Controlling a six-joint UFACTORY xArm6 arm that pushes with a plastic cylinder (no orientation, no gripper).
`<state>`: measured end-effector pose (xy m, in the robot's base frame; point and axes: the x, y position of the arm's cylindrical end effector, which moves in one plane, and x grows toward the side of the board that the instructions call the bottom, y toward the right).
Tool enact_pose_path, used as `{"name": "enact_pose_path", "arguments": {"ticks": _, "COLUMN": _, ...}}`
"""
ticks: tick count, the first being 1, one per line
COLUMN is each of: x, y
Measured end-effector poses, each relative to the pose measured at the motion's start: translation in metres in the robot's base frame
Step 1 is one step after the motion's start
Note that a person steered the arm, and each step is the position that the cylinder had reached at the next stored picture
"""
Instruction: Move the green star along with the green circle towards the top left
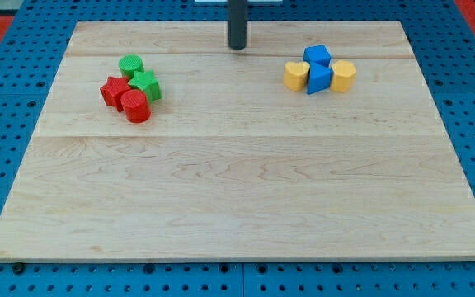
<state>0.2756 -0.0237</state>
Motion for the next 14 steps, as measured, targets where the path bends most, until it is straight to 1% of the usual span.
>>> {"name": "enact_pose_path", "arguments": {"ticks": 1, "x": 0.041, "y": -0.022}}
{"name": "enact_pose_path", "arguments": {"ticks": 4, "x": 0.049, "y": -0.022}}
{"name": "enact_pose_path", "arguments": {"ticks": 6, "x": 0.052, "y": -0.051}}
{"name": "enact_pose_path", "arguments": {"ticks": 7, "x": 0.072, "y": -0.057}}
{"name": "enact_pose_path", "arguments": {"ticks": 8, "x": 0.096, "y": -0.077}}
{"name": "enact_pose_path", "arguments": {"ticks": 9, "x": 0.082, "y": -0.130}}
{"name": "enact_pose_path", "arguments": {"ticks": 10, "x": 0.037, "y": -0.141}}
{"name": "enact_pose_path", "arguments": {"ticks": 11, "x": 0.012, "y": -0.133}}
{"name": "enact_pose_path", "arguments": {"ticks": 12, "x": 0.011, "y": -0.132}}
{"name": "enact_pose_path", "arguments": {"ticks": 13, "x": 0.019, "y": -0.119}}
{"name": "enact_pose_path", "arguments": {"ticks": 14, "x": 0.022, "y": -0.120}}
